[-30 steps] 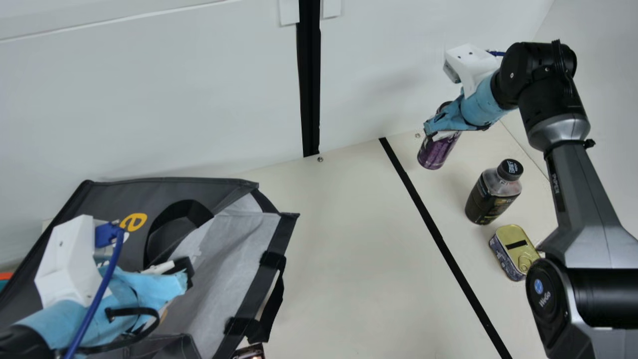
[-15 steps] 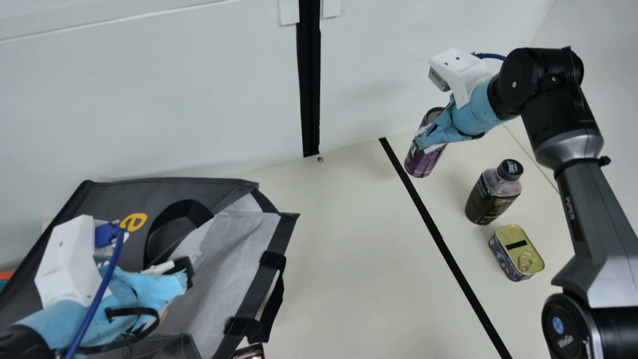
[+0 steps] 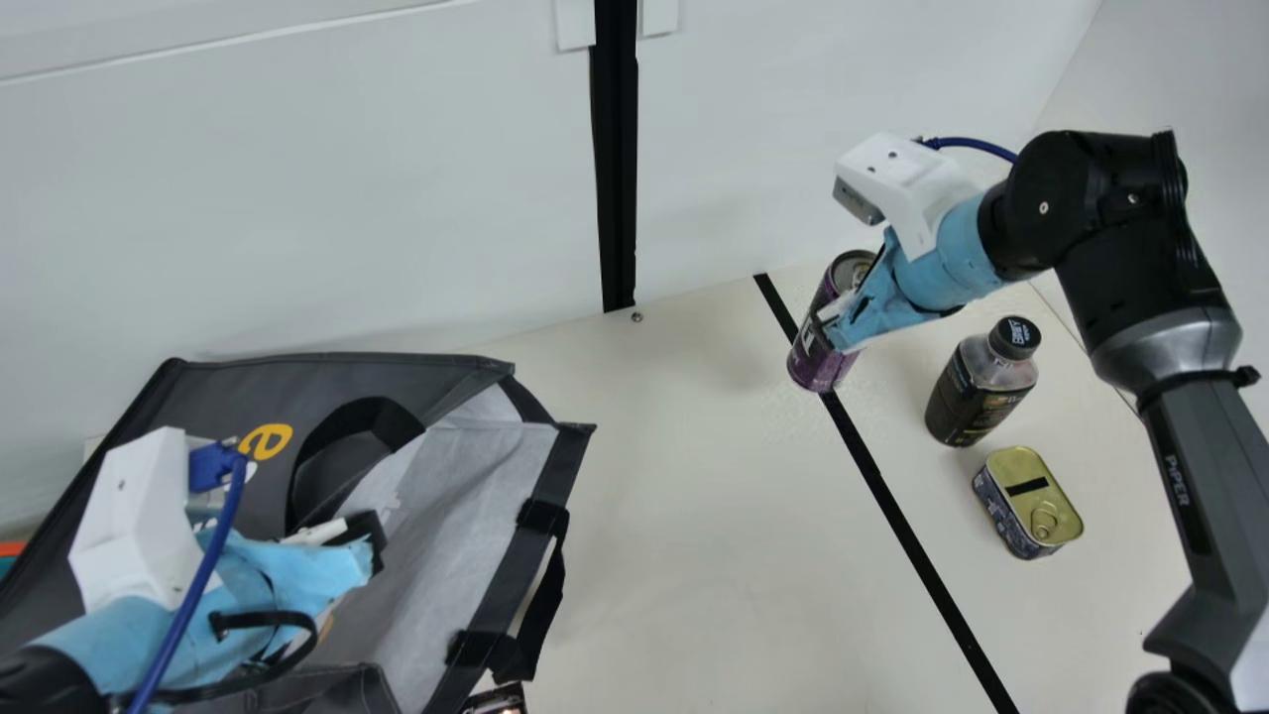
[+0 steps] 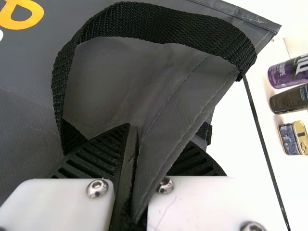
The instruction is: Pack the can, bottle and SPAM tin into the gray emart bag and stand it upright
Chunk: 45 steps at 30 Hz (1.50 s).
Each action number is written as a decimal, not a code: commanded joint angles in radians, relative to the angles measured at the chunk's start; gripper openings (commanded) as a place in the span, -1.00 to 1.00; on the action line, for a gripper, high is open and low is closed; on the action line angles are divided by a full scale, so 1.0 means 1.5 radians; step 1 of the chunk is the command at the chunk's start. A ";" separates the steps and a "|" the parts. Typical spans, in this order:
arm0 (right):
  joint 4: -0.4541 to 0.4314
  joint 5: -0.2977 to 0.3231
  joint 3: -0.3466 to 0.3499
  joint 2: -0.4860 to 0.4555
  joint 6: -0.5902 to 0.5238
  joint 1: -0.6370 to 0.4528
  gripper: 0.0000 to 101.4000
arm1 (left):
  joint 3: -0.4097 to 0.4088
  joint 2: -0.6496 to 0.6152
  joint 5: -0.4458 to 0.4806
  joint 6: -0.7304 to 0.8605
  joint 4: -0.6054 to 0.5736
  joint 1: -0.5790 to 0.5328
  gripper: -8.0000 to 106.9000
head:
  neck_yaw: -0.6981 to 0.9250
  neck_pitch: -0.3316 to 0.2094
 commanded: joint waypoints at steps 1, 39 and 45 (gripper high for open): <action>0.007 0.000 0.014 -0.010 -0.024 0.002 -1.00 | 0.000 0.000 0.000 0.000 0.000 0.000 -1.00 | -0.001 -0.015; 0.130 0.000 0.231 -0.177 -0.214 0.082 -1.00 | 0.000 0.000 0.000 0.000 0.000 0.000 -1.00 | -0.001 -0.015; 0.151 0.000 0.245 -0.199 -0.212 0.098 -1.00 | 0.000 0.000 0.000 0.000 0.000 0.000 -1.00 | -0.001 -0.015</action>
